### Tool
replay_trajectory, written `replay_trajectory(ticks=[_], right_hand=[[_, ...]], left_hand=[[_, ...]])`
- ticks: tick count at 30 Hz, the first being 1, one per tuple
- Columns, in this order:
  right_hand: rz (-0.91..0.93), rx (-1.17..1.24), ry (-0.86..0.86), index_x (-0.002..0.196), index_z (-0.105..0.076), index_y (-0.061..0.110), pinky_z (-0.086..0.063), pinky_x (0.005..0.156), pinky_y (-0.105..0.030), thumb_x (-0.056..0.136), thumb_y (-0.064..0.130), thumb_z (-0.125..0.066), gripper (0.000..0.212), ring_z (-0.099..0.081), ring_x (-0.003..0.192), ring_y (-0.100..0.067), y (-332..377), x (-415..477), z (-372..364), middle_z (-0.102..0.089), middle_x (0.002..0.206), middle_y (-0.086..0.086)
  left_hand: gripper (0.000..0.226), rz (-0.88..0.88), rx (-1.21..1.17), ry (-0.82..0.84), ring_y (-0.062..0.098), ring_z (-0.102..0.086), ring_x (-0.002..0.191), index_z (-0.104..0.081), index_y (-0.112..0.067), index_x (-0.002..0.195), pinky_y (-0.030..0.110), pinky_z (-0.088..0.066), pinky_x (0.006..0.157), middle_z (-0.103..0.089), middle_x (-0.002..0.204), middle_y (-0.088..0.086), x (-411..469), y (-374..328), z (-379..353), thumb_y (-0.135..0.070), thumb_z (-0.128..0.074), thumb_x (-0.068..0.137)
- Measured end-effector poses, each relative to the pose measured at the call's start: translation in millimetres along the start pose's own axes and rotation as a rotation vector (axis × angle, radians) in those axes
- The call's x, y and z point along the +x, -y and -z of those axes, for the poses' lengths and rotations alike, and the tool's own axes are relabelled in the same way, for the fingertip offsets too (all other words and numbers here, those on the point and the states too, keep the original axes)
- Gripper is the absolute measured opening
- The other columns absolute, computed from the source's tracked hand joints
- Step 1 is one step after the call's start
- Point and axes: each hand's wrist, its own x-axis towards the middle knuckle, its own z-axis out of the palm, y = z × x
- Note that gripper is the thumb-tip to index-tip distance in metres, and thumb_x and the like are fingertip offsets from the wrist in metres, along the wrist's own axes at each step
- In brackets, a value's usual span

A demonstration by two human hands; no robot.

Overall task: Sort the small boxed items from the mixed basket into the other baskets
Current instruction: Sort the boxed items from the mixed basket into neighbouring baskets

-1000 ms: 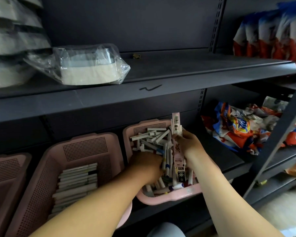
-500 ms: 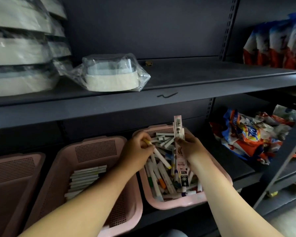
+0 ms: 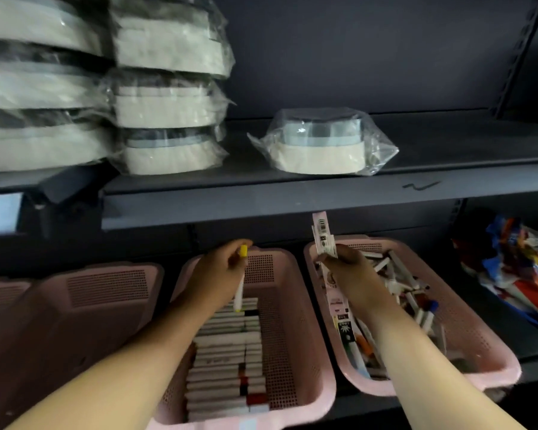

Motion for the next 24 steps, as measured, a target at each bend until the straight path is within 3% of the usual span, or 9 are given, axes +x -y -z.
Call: replay_trajectory(ticks=[2, 4, 8, 10, 12, 14, 16, 19, 24], right_hand=[[0.005, -0.040, 0.005, 0.099, -0.072, 0.014, -0.037, 0.057, -0.029, 0.099, 0.023, -0.057, 0.018, -0.050, 0.061, -0.016, 2.5, 1.5, -7.9, -0.057, 0.068, -0.006], [0.018, -0.077, 0.013, 0.096, -0.071, 0.015, -0.035, 0.056, -0.029, 0.098, 0.023, -0.057, 0.016, -0.046, 0.059, -0.016, 4.2, 3.1, -14.1, -0.053, 0.065, -0.005], [0.052, -0.149, 0.035, 0.093, -0.068, 0.009, -0.034, 0.054, -0.028, 0.098, 0.021, -0.055, 0.018, -0.043, 0.058, -0.016, 11.4, 2.8, -14.8, -0.050, 0.063, -0.004], [0.056, -0.126, 0.042, 0.097, -0.067, 0.005, -0.033, 0.056, -0.030, 0.098, 0.020, -0.054, 0.020, -0.041, 0.059, -0.017, 17.6, 2.3, -12.9, -0.049, 0.064, -0.006], [0.068, -0.124, 0.043, 0.099, -0.068, 0.005, -0.034, 0.058, -0.030, 0.099, 0.021, -0.055, 0.021, -0.044, 0.060, -0.016, 22.1, 2.6, -12.8, -0.052, 0.065, -0.007], [0.085, -0.146, 0.062, 0.097, -0.068, 0.009, -0.037, 0.060, -0.030, 0.099, 0.024, -0.054, 0.021, -0.049, 0.062, -0.016, 25.6, 1.6, -16.3, -0.057, 0.069, -0.009], [0.081, -0.158, 0.072, 0.091, -0.068, 0.014, -0.040, 0.062, -0.029, 0.098, 0.026, -0.055, 0.019, -0.052, 0.062, -0.017, 27.0, 2.1, -21.7, -0.060, 0.069, -0.012], [0.084, -0.139, 0.067, 0.085, -0.069, 0.017, -0.040, 0.053, -0.020, 0.097, 0.024, -0.057, 0.018, -0.053, 0.055, -0.010, 33.7, 0.7, -31.9, -0.062, 0.061, -0.004], [0.038, -0.002, 0.113, 0.089, -0.073, 0.024, -0.045, 0.067, -0.029, 0.096, 0.025, -0.064, 0.011, -0.060, 0.055, -0.001, 43.1, 3.6, -71.7, -0.069, 0.062, 0.012]], left_hand=[[0.032, -0.141, 0.243, 0.055, 0.012, -0.063, 0.118, -0.064, -0.034, 0.137, 0.018, -0.039, 0.088, -0.067, 0.131, -0.009, -1.3, 11.8, 3.5, -0.028, -0.058, 0.106], [0.031, -0.226, 0.438, 0.229, 0.016, -0.061, 0.117, -0.065, -0.035, 0.136, 0.018, -0.038, 0.086, -0.064, 0.129, -0.009, -3.9, 21.0, 2.0, -0.029, -0.053, 0.108], [0.035, -0.164, 0.517, 0.535, 0.016, -0.059, 0.119, -0.066, -0.033, 0.135, 0.021, -0.040, 0.089, -0.062, 0.129, -0.008, -6.7, 39.4, -9.3, -0.041, -0.048, 0.107], [0.042, -0.132, 0.519, 0.536, 0.021, -0.061, 0.124, -0.068, -0.028, 0.134, 0.028, -0.043, 0.092, -0.065, 0.133, -0.003, -4.8, 46.1, -11.7, -0.049, -0.048, 0.104], [0.038, -0.129, 0.529, 0.578, 0.021, -0.059, 0.129, -0.066, -0.031, 0.138, 0.031, -0.045, 0.103, -0.064, 0.138, -0.002, -7.4, 43.4, -10.7, -0.041, -0.049, 0.106], [0.037, -0.161, 0.483, 0.565, 0.014, -0.054, 0.134, -0.063, -0.034, 0.140, 0.024, -0.039, 0.109, -0.060, 0.145, -0.009, -10.9, 37.5, -7.1, -0.028, -0.058, 0.104], [0.036, -0.157, 0.411, 0.530, 0.007, -0.058, 0.124, -0.066, -0.035, 0.135, 0.021, -0.041, 0.104, -0.064, 0.136, -0.015, -10.8, 36.7, -3.6, -0.022, -0.064, 0.101], [0.018, -0.113, 0.281, 0.440, 0.005, -0.066, 0.098, -0.074, -0.034, 0.113, 0.026, -0.053, 0.087, -0.072, 0.108, -0.014, -6.4, 31.6, 3.4, -0.025, -0.062, 0.102], [0.020, -0.023, -0.083, 0.270, -0.013, -0.060, 0.093, -0.072, -0.031, 0.120, 0.006, -0.046, 0.083, -0.066, 0.104, -0.024, -6.4, 16.5, 23.1, -0.027, -0.067, 0.101]])
